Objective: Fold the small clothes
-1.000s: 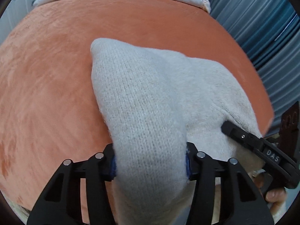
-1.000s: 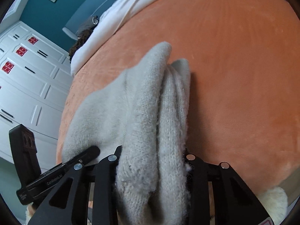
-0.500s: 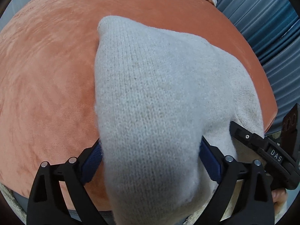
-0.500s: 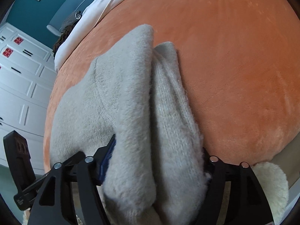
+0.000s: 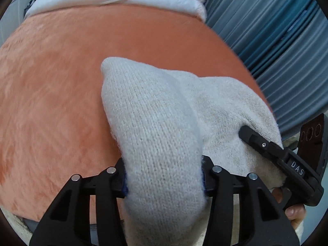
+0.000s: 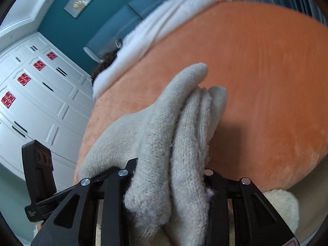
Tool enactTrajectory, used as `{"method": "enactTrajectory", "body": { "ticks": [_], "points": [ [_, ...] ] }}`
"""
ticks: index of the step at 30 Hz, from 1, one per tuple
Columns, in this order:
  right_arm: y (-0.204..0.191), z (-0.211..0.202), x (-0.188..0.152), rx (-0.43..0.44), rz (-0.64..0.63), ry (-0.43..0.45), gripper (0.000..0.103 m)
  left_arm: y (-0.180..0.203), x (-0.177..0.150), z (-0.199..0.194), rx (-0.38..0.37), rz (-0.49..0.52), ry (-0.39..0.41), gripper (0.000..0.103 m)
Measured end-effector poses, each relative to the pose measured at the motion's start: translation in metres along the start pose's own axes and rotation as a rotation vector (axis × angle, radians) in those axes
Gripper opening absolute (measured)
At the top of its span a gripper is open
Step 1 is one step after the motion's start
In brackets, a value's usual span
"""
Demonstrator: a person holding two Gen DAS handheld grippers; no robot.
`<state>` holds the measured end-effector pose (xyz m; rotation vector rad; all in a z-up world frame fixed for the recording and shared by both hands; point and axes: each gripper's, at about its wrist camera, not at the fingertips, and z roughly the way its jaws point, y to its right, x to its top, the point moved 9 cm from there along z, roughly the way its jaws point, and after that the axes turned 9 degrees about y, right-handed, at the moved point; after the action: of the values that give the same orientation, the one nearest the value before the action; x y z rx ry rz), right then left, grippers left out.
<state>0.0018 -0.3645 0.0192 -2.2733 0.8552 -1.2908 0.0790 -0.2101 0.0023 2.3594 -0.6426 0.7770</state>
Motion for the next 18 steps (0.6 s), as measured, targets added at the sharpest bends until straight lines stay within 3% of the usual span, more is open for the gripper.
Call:
{"method": "enactTrajectory", "body": {
  "ticks": [10, 15, 18],
  "points": [
    [-0.112, -0.160, 0.108, 0.105, -0.197, 0.442, 0.033, 0.100, 0.113, -0.154, -0.201, 0.240, 0.398, 0.047],
    [-0.190, -0.205, 0.134, 0.201, -0.320, 0.580, 0.033, 0.104, 0.154, -0.239, -0.208, 0.330, 0.593, 0.048],
    [-0.235, -0.211, 0.140, 0.270, -0.375, 0.610, 0.034, 0.087, 0.173, -0.280, -0.184, 0.347, 0.679, 0.049]
  ]
}}
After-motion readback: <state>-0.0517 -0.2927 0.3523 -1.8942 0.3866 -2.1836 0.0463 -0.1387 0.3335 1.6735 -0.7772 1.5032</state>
